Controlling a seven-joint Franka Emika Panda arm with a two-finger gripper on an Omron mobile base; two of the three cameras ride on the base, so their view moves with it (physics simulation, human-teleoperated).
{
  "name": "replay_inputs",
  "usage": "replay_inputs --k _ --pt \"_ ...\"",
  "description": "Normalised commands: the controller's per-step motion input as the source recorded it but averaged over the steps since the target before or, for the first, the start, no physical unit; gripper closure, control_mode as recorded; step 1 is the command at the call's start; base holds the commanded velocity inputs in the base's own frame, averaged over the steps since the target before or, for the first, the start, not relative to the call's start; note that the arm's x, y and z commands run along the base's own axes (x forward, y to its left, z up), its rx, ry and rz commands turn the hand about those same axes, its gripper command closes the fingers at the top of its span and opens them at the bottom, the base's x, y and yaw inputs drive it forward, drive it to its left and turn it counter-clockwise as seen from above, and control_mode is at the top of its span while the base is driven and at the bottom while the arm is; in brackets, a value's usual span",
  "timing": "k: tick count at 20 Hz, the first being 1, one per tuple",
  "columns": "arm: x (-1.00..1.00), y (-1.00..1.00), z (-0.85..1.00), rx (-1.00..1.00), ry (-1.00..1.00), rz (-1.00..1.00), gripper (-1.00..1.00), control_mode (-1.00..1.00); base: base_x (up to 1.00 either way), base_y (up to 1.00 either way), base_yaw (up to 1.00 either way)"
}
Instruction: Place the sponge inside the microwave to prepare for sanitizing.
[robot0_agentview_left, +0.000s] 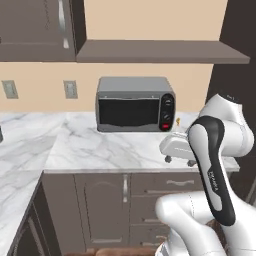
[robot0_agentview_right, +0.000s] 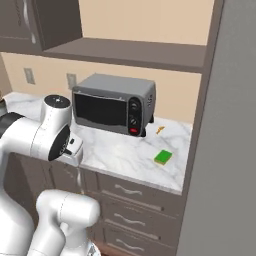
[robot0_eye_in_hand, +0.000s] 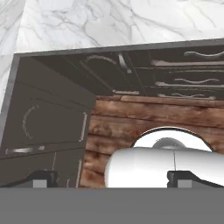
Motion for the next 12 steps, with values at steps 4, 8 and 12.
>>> replay_inputs --k 4,8,12 --pt "0.0 0.0 0.0 0.0 0.0 0.0 -1.0 1.0 0.65 0.01 -0.02" --pt "0.0 0.0 0.0 0.0 0.0 0.0 -1.0 1.0 0.5 -0.03 -0.18" --pt "0.0 0.0 0.0 0.0 0.0 0.0 -1.0 1.0 0.51 0.0 -0.22"
